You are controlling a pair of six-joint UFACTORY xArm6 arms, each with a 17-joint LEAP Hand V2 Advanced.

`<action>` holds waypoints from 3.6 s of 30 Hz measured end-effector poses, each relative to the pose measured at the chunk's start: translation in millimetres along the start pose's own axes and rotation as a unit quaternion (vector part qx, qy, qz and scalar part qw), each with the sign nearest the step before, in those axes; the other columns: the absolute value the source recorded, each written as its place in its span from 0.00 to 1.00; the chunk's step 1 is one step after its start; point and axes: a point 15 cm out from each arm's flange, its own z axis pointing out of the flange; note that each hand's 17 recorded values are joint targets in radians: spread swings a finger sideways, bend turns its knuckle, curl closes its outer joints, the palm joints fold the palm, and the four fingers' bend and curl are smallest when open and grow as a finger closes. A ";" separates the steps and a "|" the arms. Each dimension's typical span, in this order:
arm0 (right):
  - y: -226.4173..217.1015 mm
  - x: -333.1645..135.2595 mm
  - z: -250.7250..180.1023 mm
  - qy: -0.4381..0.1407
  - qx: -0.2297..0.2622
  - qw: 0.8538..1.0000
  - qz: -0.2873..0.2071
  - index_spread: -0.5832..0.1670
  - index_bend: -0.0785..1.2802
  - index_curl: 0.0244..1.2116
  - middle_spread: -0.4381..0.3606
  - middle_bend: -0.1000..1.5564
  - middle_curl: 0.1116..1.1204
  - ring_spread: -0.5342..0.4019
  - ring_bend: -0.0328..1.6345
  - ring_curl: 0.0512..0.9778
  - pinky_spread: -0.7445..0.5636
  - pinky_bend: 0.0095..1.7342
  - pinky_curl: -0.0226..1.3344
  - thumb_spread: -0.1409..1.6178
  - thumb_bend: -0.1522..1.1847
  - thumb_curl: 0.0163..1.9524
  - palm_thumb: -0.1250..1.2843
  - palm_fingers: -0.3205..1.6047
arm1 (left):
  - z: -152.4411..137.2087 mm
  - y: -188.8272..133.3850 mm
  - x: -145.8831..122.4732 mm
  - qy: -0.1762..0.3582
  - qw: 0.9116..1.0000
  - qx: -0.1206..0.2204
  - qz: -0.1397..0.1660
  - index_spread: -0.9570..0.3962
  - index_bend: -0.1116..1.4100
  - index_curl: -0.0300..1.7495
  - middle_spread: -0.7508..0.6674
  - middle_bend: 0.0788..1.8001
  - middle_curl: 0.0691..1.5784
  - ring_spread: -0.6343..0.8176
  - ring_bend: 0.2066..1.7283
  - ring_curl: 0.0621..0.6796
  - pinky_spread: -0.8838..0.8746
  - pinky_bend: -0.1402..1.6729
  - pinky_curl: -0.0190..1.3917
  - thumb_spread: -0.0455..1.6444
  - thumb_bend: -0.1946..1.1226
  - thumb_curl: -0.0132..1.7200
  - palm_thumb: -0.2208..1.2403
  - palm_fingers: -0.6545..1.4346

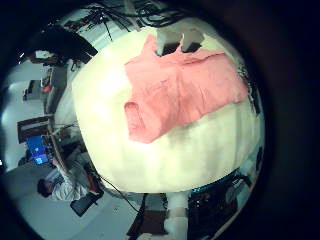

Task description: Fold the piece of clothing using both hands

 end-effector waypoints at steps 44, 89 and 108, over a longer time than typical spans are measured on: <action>1.9 -59.7 -236.6 0.044 0.188 0.980 -0.045 0.39 0.79 0.73 0.35 0.81 0.69 0.33 0.82 0.69 0.33 0.70 0.57 0.77 0.11 0.35 0.86 0.73 | 13.4 59.1 -93.3 0.005 0.997 -0.009 -0.079 0.86 0.17 0.14 0.82 0.06 0.14 0.84 0.16 0.26 0.80 0.28 0.23 0.72 0.13 0.19 0.52 0.30; -176.7 -384.0 -263.8 -0.043 0.265 0.921 -0.282 0.25 0.25 0.48 0.44 0.45 0.50 0.36 0.65 0.54 0.44 0.54 0.48 0.83 0.10 0.27 0.66 0.18 | 42.5 136.6 -158.6 0.029 0.985 -0.006 -0.173 0.85 0.17 0.14 0.79 0.06 0.15 0.83 0.17 0.26 0.80 0.28 0.24 0.73 0.13 0.19 0.52 0.30; -8.1 -249.7 -327.3 -0.079 0.168 0.963 -0.195 0.35 0.23 0.35 0.64 0.27 0.29 0.77 0.33 0.27 0.90 0.33 0.30 0.79 0.10 0.22 0.59 0.15 | 7.9 127.4 -108.8 0.016 0.992 0.008 -0.126 0.85 0.17 0.15 0.78 0.07 0.16 0.83 0.17 0.26 0.79 0.28 0.24 0.72 0.13 0.18 0.51 0.31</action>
